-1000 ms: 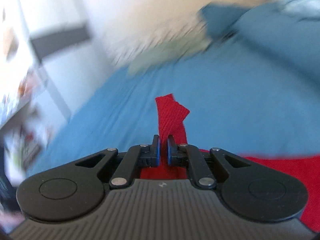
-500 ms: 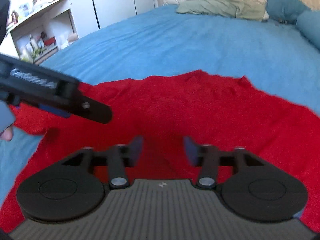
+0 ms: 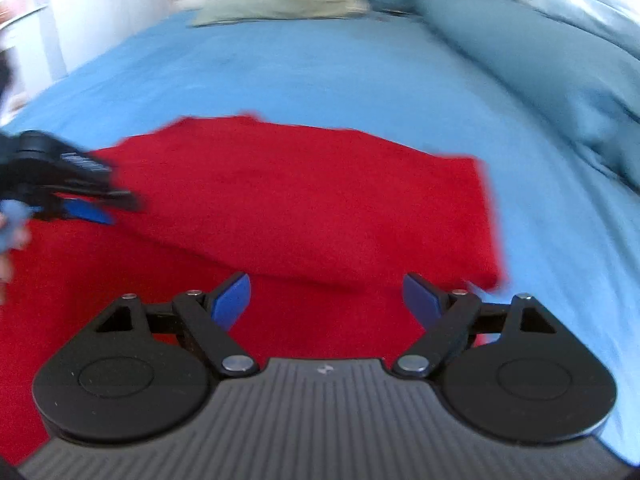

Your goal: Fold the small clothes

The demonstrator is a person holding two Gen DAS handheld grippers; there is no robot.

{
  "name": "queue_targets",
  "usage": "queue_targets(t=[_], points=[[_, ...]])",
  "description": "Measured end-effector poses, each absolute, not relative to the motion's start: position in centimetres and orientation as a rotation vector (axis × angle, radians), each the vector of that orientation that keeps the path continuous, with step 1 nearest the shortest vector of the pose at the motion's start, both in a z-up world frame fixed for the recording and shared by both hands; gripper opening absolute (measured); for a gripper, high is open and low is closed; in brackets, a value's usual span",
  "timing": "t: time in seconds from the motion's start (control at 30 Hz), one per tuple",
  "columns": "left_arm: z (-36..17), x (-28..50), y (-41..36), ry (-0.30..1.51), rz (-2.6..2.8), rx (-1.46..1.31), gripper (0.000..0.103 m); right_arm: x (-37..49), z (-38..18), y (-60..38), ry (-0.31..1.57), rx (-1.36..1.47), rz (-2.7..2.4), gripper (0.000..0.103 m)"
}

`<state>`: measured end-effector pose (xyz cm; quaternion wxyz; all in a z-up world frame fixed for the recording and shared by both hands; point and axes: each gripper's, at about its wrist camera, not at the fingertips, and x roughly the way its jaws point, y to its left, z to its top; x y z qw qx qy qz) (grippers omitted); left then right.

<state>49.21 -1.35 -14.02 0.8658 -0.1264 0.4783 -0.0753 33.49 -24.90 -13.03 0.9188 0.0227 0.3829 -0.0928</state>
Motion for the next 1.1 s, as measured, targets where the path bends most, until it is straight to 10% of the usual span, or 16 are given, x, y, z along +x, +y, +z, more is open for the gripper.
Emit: queue_targets(t=[0.3,0.83,1.0,1.1], points=[[-7.3,47.7,2.5,0.749,-0.025,-0.183,0.004,36.3,-14.9,-29.2,0.838,0.023,-0.346,0.099],[-14.4,44.0,6.9,0.850,0.044,-0.216,0.006,37.8,-15.1,-32.6,0.880,0.011,-0.346,0.100],[-13.3,42.8,6.9,0.900,0.107,-0.103,0.044,37.6,-13.0,-32.1,0.941,-0.009,-0.290,0.100],[-11.3,41.4,6.8,0.873,0.125,-0.053,0.046,37.1,-10.3,-30.4,0.862,0.026,-0.141,0.102]])
